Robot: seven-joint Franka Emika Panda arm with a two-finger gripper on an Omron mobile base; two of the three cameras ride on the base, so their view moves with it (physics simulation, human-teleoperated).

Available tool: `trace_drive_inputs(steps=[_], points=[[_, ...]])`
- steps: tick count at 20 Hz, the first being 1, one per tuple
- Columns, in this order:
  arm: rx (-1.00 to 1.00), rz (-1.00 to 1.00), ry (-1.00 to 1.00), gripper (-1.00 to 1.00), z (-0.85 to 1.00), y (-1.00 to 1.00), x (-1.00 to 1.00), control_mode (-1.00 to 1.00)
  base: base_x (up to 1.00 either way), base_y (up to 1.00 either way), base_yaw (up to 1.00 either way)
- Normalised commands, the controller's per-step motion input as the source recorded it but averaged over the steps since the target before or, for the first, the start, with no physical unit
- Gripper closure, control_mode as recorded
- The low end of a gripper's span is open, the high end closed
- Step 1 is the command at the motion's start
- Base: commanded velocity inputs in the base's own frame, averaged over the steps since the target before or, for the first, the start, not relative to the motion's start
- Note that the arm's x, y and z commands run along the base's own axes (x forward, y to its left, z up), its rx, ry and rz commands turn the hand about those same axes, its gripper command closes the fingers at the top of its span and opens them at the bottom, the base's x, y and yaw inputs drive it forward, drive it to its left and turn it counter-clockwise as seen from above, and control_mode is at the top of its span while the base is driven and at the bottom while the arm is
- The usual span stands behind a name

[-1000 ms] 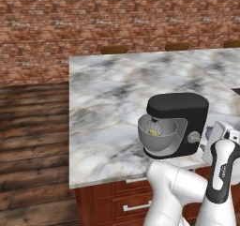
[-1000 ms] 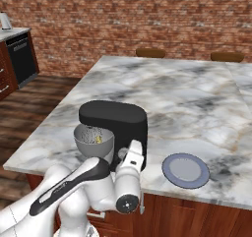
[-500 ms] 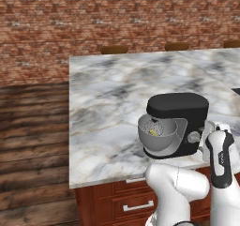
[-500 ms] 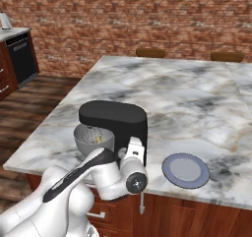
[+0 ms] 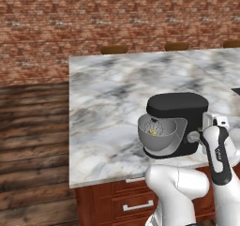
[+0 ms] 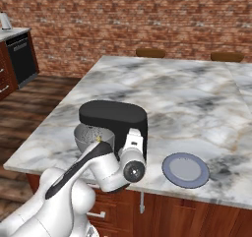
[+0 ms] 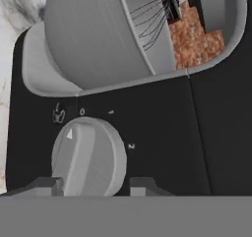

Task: Add butter and sugar cubes to the stand mixer bowl and then turn on the stand mixer to begin making frosting.

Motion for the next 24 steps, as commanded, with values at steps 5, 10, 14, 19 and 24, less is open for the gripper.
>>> trace_drive_inputs(steps=[5,10,14,19,24], points=[[-0.05,-0.03,0.05,-1.0,-0.61,0.46,0.76,-1.0,0.0,0.0,0.0],[-0.06,-0.12,0.02,1.0,-0.56,0.58,0.58,-1.0,0.0,0.0,0.0],[0.02,-0.1,0.0,1.0,-0.71,0.18,0.75,-1.0,0.0,0.0,0.0],[0.3,-0.03,0.21,1.0,-1.0,-0.11,0.83,-1.0,0.0,0.0,0.0],[0.23,-0.01,0.31,1.0,-1.0,0.15,0.25,-1.0,0.0,0.0,0.0]])
